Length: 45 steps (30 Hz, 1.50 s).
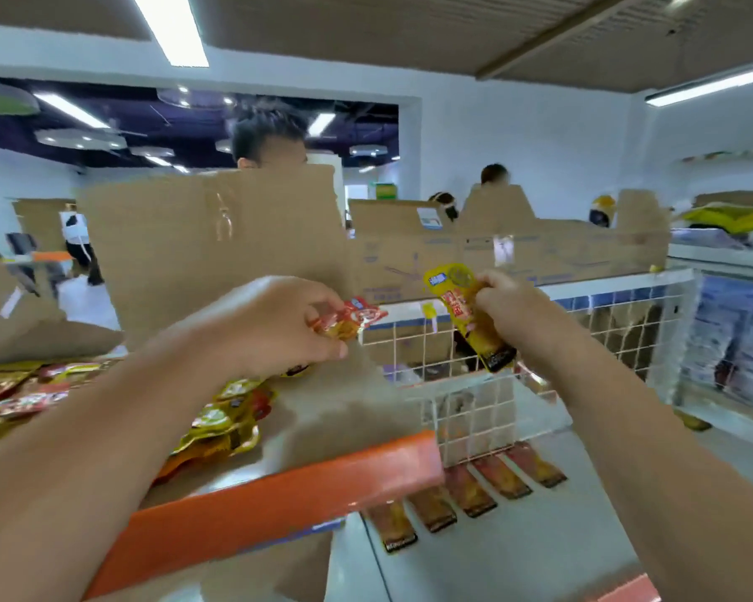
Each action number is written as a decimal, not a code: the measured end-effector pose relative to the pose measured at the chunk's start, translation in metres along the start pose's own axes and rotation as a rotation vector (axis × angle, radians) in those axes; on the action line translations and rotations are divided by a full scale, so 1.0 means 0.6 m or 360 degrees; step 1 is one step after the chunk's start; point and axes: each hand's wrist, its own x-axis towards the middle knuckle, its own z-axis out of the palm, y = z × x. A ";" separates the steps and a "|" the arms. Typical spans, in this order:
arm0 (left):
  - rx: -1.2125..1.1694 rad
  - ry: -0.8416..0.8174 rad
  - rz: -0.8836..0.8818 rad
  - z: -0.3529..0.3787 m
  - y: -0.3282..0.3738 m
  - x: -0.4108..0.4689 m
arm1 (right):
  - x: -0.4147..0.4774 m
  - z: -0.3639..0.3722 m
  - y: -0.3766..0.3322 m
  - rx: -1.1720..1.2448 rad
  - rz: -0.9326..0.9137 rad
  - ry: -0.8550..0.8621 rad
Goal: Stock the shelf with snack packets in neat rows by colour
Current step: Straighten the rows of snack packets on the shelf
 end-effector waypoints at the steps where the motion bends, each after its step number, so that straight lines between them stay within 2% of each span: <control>1: -0.0028 -0.0010 0.0022 0.015 0.042 0.011 | -0.008 -0.032 0.025 0.0086 0.0063 -0.0020; 8: -0.0070 -0.0063 0.0122 0.154 0.317 0.080 | -0.102 -0.243 0.203 0.0090 0.0102 -0.0008; 14: -0.0275 -0.0130 0.0156 0.315 0.449 0.099 | -0.153 -0.354 0.356 -0.0122 0.0275 0.0116; 24: -0.0676 -0.0107 0.0052 0.568 0.493 0.166 | -0.133 -0.406 0.548 -0.0464 0.0526 0.0097; 29: -0.0480 -0.0068 0.0185 0.662 0.491 0.235 | -0.090 -0.389 0.629 -0.0501 0.0665 0.0082; 32: -0.0402 -0.0160 0.0228 0.722 0.489 0.274 | -0.053 -0.381 0.678 -0.0607 0.0750 0.0029; 38: -0.0425 -0.0339 0.0201 0.812 0.485 0.326 | 0.007 -0.372 0.754 -0.0762 0.0904 -0.0052; 45: -0.0184 -0.0302 0.0132 0.873 0.489 0.379 | 0.062 -0.356 0.819 -0.0729 0.0922 -0.0169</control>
